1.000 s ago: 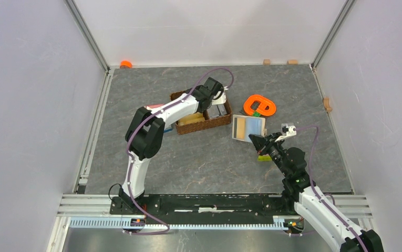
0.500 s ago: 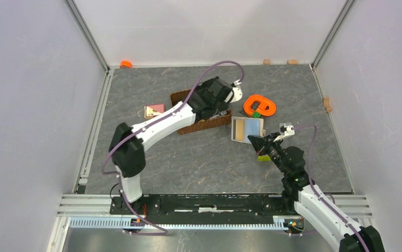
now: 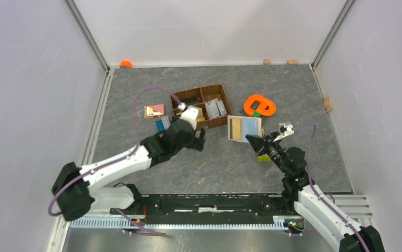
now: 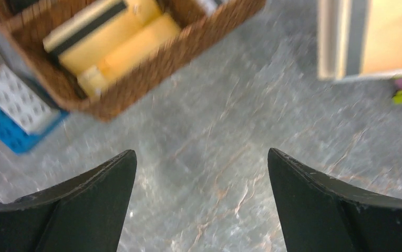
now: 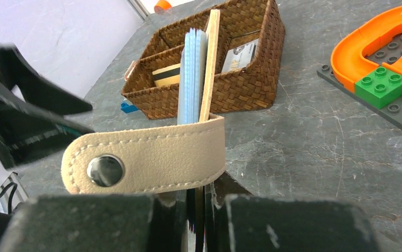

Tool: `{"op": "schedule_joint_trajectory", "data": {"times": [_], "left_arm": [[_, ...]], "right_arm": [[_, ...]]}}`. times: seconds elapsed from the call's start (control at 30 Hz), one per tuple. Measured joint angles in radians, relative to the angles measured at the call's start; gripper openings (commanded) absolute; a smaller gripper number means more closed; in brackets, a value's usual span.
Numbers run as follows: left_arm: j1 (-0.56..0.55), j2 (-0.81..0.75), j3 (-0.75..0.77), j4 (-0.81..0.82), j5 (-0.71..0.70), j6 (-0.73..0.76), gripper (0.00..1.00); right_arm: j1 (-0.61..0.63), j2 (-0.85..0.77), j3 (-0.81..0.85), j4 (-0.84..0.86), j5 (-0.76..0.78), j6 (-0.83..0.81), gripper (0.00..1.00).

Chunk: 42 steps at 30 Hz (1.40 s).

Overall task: Take the credit cards out of the card holder
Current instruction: Remove the credit card from the card holder.

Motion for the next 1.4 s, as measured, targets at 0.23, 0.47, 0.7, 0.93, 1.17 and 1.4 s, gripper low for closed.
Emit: {"op": "schedule_joint_trajectory", "data": {"times": [0.23, 0.47, 0.7, 0.93, 1.17, 1.4], "left_arm": [[0.008, -0.201, -0.321, 0.196, 0.019, -0.132, 1.0], [0.079, -0.186, -0.42, 0.497, 0.172, -0.246, 1.0], [0.107, -0.202, -0.548, 0.666, 0.263, -0.324, 1.0], [0.108, -0.263, -0.587, 0.772, 0.29, -0.348, 1.0], [0.108, -0.25, -0.612, 0.887, 0.346, -0.365, 1.0], [0.108, -0.171, -0.612, 1.006, 0.462, -0.369, 1.0]], "right_arm": [[0.0, 0.062, -0.031, 0.118, -0.037, 0.059, 0.0], [0.0, 0.223, 0.011, 0.162, -0.055, 0.147, 0.0], [0.0, 0.179, -0.037, 0.261, -0.061, 0.185, 0.0], [0.0, 0.174, -0.037, 0.262, -0.085, 0.18, 0.0], [0.0, 0.172, -0.037, 0.296, -0.144, 0.182, 0.0], [0.0, 0.175, -0.037, 0.361, -0.218, 0.204, 0.0]]}}
